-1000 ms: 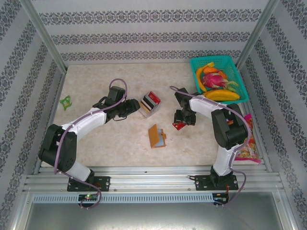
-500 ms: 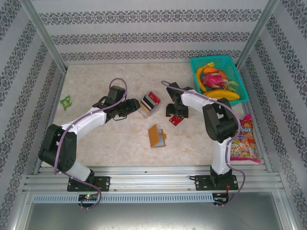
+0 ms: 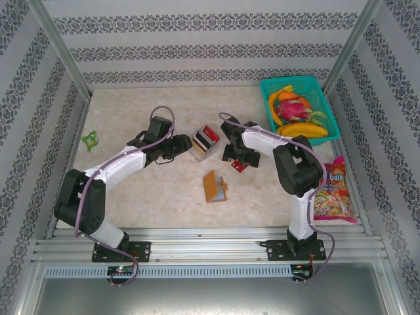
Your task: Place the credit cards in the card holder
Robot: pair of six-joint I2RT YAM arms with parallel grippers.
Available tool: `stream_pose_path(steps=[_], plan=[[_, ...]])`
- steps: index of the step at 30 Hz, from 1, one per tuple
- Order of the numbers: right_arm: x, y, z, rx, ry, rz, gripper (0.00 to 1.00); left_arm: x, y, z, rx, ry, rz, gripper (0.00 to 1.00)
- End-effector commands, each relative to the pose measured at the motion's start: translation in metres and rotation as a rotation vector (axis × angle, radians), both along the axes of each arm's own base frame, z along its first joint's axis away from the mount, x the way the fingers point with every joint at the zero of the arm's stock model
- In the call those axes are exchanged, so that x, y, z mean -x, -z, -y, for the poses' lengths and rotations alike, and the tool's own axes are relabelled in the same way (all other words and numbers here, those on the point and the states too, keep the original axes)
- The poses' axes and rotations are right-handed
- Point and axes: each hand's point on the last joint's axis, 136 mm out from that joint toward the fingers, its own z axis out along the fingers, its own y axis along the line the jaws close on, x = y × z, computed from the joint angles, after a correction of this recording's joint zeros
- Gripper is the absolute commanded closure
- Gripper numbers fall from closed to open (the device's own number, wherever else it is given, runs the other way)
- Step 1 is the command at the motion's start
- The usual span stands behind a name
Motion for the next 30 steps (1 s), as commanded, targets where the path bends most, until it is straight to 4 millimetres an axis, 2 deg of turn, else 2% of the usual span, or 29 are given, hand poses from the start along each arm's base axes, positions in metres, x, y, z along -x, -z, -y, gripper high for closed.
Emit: stream_pose_path(steps=[1,4,8,12,14,16,19,21,23,25,30], plan=[[0.028,0.03,0.012,0.074,0.042,-0.097,0.08,-0.001,-0.005,-0.005,-0.019,0.01,0.003,0.45],[0.049,0.035,0.023,0.063,0.031,-0.125,0.12,0.0,-0.003,-0.005,-0.014,0.013,-0.007,0.45],[0.072,0.033,0.033,0.03,-0.042,-0.136,0.23,0.0,-0.004,-0.006,-0.02,0.016,-0.006,0.45],[0.078,0.029,0.039,0.015,-0.183,-0.161,0.29,-0.001,-0.005,-0.006,-0.018,0.013,-0.008,0.45],[0.08,0.026,0.031,-0.034,-0.296,-0.199,0.3,0.001,-0.006,-0.006,-0.014,0.015,-0.008,0.45],[0.078,0.021,0.027,-0.059,-0.328,-0.229,0.34,0.003,-0.006,-0.007,-0.017,0.01,-0.008,0.45],[0.062,0.011,0.035,-0.016,-0.232,-0.198,0.29,0.006,-0.006,-0.01,-0.024,0.004,-0.008,0.45],[0.05,0.005,0.042,0.007,-0.129,-0.162,0.21,0.007,-0.007,-0.011,-0.023,0.0,-0.006,0.45],[0.04,0.0,0.043,0.003,-0.068,-0.135,0.19,0.007,-0.009,-0.011,-0.022,0.0,-0.002,0.45],[0.033,0.001,0.038,-0.013,-0.026,-0.126,0.18,0.007,-0.009,-0.011,-0.02,0.006,-0.002,0.45],[0.029,0.019,0.011,-0.05,-0.025,-0.148,0.2,0.004,-0.011,-0.007,-0.022,0.023,-0.001,0.45]])
